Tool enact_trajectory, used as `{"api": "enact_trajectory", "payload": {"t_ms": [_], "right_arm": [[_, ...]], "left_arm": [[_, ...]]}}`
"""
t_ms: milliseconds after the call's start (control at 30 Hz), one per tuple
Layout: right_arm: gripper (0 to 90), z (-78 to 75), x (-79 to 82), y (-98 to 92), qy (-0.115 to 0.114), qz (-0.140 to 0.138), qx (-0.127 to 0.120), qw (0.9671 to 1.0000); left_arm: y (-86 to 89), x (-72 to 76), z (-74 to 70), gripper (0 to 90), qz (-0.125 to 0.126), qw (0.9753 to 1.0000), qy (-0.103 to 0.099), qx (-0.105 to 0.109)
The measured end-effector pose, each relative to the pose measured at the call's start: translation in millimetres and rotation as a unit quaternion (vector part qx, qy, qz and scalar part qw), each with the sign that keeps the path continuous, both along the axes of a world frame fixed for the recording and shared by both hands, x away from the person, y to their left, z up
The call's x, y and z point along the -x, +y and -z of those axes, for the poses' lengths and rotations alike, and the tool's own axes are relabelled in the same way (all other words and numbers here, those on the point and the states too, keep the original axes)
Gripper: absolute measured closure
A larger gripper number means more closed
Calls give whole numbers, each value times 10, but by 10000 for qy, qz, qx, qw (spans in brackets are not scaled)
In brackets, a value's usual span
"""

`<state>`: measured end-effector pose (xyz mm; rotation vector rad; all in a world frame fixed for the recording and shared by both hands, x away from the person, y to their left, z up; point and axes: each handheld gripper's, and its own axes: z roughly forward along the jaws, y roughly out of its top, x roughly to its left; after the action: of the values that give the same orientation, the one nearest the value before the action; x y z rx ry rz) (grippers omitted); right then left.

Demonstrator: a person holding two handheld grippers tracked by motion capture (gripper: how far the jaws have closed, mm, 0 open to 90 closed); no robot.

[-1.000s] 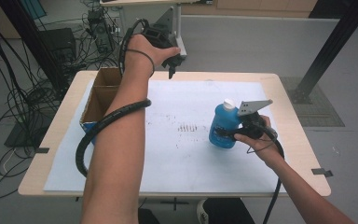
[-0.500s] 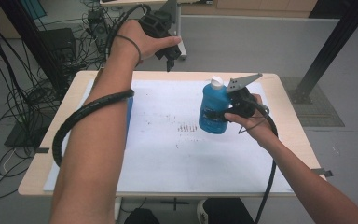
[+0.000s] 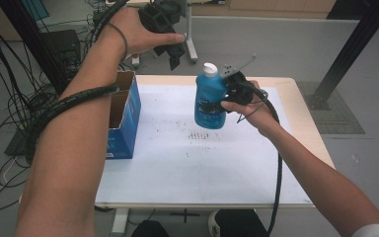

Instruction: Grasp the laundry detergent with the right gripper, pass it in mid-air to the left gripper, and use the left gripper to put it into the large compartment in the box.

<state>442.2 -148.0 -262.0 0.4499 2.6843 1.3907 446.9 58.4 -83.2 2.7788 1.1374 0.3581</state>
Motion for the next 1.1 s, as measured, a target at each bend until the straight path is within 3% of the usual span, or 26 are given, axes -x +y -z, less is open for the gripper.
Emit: {"api": "enact_trajectory", "payload": {"t_ms": [267,467,733,933,1100], "right_arm": [[437,-83,-101,258,94,-364,-30,9993],[436,-54,-131,447,126,-696,26,9975],[436,11,-118,624,208,-1086,19,9939],[436,18,-65,688,108,-1345,-80,9908],[436,33,-19,699,60,-1437,-92,9896]], "left_arm": [[-99,108,-80,51,627,9980,76,-99],[-116,187,-99,51,872,9961,56,-129],[-127,256,10,49,1115,9932,195,-273],[-152,308,99,49,1321,9902,287,-339],[-195,353,166,49,1546,9864,356,-434]]}}
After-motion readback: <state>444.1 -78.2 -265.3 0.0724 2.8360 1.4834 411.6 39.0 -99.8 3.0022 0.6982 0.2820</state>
